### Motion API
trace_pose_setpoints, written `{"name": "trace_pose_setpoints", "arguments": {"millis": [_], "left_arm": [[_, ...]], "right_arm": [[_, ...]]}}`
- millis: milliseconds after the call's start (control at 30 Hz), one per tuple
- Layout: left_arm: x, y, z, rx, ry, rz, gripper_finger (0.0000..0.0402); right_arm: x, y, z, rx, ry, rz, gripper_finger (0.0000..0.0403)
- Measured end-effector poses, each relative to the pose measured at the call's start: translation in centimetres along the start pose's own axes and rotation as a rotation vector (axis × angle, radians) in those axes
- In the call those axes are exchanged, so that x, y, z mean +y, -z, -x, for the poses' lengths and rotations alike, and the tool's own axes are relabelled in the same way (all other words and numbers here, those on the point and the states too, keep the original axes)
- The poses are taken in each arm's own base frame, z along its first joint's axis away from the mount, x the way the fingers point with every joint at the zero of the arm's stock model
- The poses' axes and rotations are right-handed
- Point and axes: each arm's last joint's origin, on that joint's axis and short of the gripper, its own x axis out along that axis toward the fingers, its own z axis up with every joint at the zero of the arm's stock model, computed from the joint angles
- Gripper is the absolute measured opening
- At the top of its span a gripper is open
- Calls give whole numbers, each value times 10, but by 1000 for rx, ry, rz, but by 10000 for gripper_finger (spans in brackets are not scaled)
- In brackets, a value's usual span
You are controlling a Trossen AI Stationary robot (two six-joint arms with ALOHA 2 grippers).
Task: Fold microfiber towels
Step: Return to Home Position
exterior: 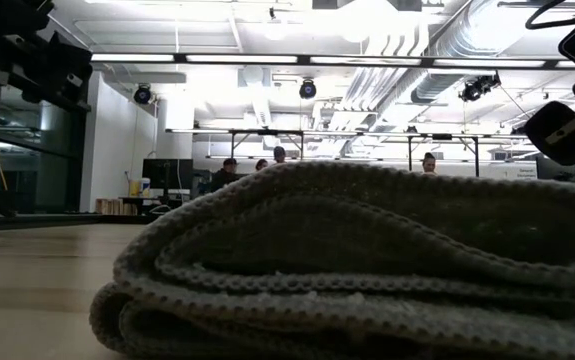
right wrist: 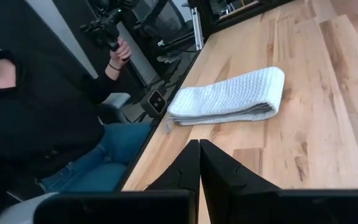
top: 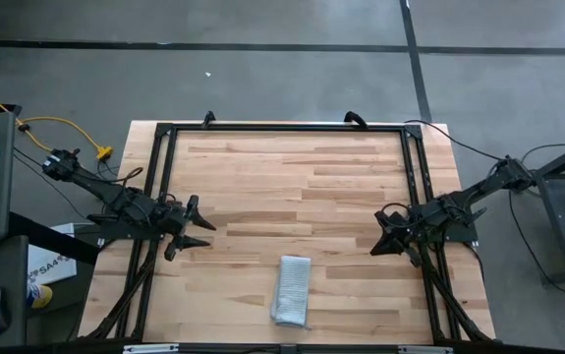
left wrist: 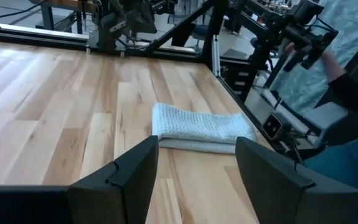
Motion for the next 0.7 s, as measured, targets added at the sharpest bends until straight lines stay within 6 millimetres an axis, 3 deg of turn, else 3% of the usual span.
{"name": "trace_pose_setpoints", "arguments": {"millis": [700], "left_arm": [[-2,3,0,45,77,-69,214]], "right_arm": [[0,0,0,-12,14,3,2]]}}
